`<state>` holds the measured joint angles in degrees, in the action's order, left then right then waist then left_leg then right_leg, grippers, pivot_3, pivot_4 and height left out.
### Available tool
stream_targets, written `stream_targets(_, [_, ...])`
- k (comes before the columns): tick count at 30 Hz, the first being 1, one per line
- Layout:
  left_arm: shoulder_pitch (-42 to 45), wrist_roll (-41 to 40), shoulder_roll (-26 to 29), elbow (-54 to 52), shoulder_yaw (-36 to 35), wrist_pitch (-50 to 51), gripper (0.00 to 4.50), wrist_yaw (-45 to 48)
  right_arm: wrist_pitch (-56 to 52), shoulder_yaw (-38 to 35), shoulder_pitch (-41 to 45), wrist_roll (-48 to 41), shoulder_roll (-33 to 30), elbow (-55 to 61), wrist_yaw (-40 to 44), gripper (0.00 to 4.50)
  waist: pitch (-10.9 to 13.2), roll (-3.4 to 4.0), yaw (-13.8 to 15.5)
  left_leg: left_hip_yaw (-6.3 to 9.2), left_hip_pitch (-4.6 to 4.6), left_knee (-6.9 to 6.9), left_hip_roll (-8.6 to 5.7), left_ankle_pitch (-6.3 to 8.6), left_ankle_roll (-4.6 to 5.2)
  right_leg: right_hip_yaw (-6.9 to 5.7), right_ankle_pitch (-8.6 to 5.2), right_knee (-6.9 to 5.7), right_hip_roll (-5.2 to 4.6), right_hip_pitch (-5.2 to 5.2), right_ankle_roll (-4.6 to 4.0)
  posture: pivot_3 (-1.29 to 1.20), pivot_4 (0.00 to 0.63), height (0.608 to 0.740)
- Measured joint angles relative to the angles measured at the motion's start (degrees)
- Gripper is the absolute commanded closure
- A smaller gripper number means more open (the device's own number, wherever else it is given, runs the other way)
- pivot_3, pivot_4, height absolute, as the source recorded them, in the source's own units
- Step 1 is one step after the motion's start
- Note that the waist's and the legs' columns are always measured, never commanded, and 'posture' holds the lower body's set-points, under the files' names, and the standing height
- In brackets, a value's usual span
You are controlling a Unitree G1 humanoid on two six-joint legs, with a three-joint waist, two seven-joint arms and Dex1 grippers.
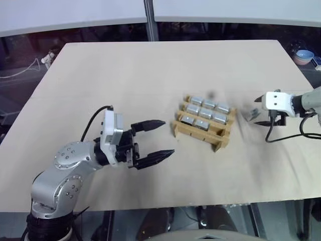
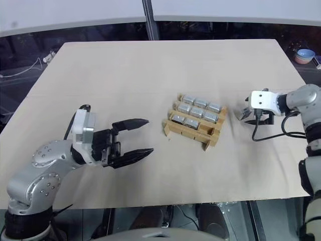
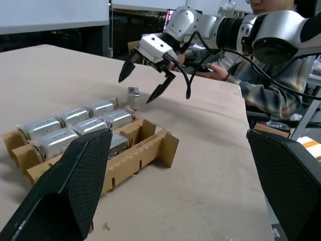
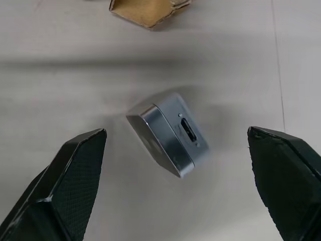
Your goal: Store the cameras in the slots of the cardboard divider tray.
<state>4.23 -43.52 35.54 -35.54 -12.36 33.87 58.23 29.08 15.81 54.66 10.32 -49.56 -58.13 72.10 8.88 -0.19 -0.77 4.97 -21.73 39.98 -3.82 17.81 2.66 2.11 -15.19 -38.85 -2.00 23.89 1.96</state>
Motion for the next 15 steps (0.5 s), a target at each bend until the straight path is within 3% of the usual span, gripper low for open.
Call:
stream_targets(11, [0.39, -3.13, 0.96, -1.8, 0.02, -1.09, 0.04, -2.16, 4.01, 0.67, 3.61, 3.26, 2.34, -7.36, -0.51, 0.0, 0.01, 0.02, 0.0, 0.01, 0.0, -0.01, 0.0, 0.0, 0.0, 0.0, 0.0, 0.0, 0.0, 0.0, 0.0, 0.0, 0.15, 0.74])
stream_targets(15, [0.46, -3.48, 1.23, -2.01, 0.65, -1.19, 0.0, -3.1, 4.25, 0.92, 3.61, 4.5, 2.52, -8.24, -1.03, 1.14, 0.02, 0.02, -0.01, 0.0, 0.0, -0.01, 0.0, 0.0, 0.0, 0.0, 0.0, 0.01, 0.0, 0.01, 0.0, 0.0, 0.15, 0.74])
